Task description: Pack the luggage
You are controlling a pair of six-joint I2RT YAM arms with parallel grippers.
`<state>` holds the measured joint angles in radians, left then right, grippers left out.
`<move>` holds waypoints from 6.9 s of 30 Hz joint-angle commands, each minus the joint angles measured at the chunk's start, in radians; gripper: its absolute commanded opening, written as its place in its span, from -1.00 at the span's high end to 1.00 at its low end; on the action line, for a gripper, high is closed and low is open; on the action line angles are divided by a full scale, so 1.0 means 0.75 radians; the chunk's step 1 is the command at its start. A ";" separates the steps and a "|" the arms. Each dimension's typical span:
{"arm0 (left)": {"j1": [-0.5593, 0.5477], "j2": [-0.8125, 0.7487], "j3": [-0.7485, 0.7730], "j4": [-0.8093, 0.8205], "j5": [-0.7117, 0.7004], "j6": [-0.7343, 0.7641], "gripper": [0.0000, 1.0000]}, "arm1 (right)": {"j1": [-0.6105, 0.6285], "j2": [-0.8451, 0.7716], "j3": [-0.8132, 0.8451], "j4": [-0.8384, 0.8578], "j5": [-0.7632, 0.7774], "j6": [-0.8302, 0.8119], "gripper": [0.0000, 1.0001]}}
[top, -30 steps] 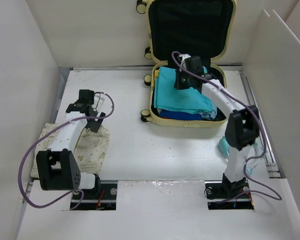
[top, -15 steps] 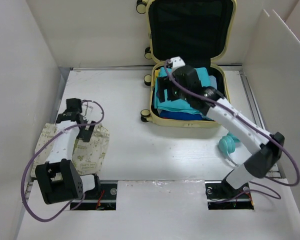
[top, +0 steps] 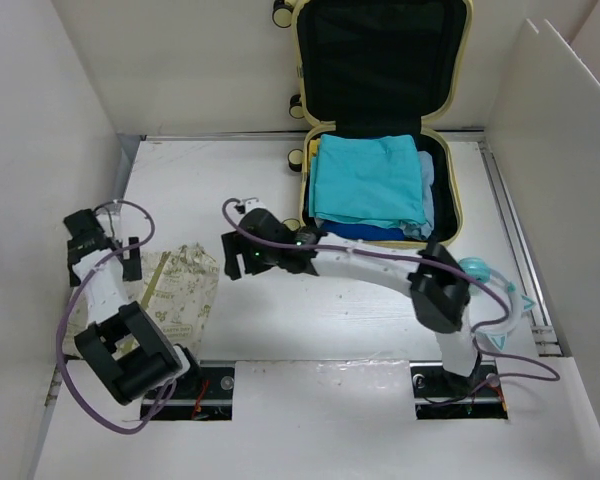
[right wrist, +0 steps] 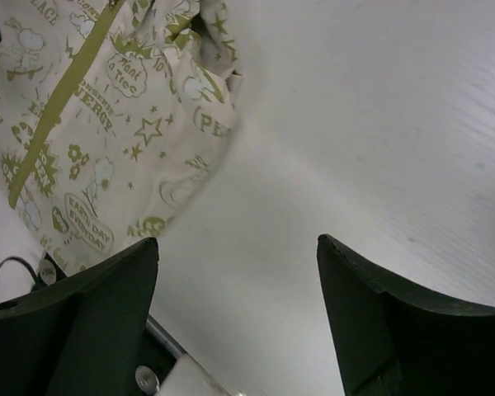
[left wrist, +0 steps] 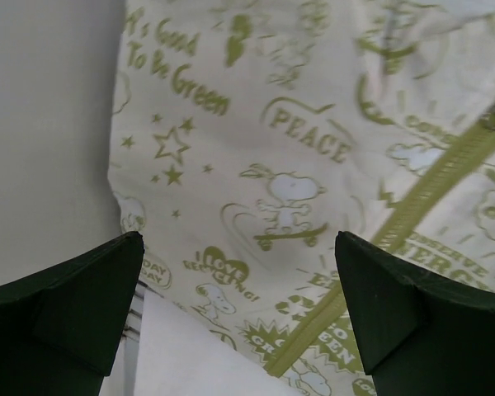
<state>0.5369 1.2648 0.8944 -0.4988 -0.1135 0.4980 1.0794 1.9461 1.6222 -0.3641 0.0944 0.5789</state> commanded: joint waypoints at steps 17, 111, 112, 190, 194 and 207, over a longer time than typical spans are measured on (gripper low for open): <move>0.145 -0.177 -0.014 -0.012 0.174 0.127 -1.00 | 0.146 0.651 0.484 0.101 -0.103 0.590 -0.78; 0.145 -0.134 0.129 -0.063 0.323 0.181 -1.00 | -0.960 -0.097 0.731 -0.770 -0.428 -0.281 1.00; 0.145 -0.122 0.129 -0.063 0.323 0.181 -1.00 | -1.003 -0.112 0.715 -0.770 -0.455 -0.301 1.00; -1.395 0.968 1.286 0.113 0.644 -0.819 -1.00 | -1.589 -0.151 0.455 -0.641 -0.803 -0.586 1.00; -1.370 1.054 1.270 0.037 0.644 -0.819 -1.00 | -1.564 -0.163 0.455 -0.654 -0.791 -0.573 1.00; -1.252 1.075 1.284 -0.030 0.926 -0.764 0.44 | -1.472 -0.163 0.428 -0.639 -0.766 -0.533 1.00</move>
<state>-0.4599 2.0708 1.8484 -0.4370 0.4843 -0.0769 -0.0319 1.8759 1.9388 -0.9035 -0.4839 0.1650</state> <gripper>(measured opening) 0.336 0.134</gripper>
